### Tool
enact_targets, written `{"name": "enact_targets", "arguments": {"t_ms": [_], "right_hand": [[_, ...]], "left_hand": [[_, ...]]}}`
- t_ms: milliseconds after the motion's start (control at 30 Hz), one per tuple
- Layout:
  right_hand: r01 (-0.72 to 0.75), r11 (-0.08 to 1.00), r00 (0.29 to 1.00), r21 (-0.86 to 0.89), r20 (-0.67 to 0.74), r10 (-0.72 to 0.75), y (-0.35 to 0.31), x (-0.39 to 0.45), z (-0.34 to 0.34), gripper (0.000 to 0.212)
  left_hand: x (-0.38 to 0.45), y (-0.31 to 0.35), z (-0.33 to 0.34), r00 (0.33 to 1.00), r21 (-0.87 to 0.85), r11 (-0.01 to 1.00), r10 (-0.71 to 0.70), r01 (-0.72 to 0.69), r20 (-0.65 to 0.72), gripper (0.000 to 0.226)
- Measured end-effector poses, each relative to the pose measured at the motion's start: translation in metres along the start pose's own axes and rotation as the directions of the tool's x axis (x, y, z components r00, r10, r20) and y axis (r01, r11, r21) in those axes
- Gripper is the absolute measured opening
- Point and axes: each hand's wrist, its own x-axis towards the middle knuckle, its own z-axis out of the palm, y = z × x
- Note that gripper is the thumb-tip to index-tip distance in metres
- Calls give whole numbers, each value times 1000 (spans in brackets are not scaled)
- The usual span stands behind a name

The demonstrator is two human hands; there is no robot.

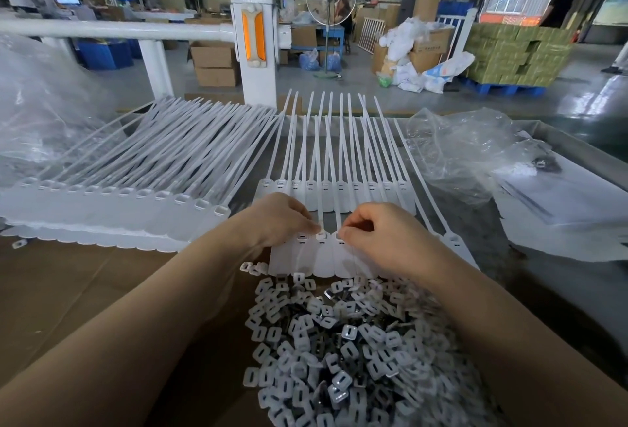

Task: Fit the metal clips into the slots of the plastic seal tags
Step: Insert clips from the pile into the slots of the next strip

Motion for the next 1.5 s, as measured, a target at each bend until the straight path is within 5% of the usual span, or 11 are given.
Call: {"name": "enact_targets", "arguments": {"t_ms": [500,800,1000,1200,1500], "right_hand": [[-4,1000,1000,-12,-5,4,-2,-1,1,11],[92,994,993,52,66,-95,-7,-6,-3,4],[265,964,898,14,360,-252,-19,-13,-10,10],[338,941,843,5,443,-305,-23,-18,-12,12],[325,918,714,226,578,-395,-40,-30,-18,11]], "left_hand": [[0,6,6,999,129,992,6,0,-44,18],[5,5,6,1000,11,1000,-15,15,-22,13],[5,4,1,999,-4,1000,23,-23,24,11],[6,1,-4,998,29,999,37,-39,58,12],[7,-5,-3,998,7,999,42,-43,45,13]]}}
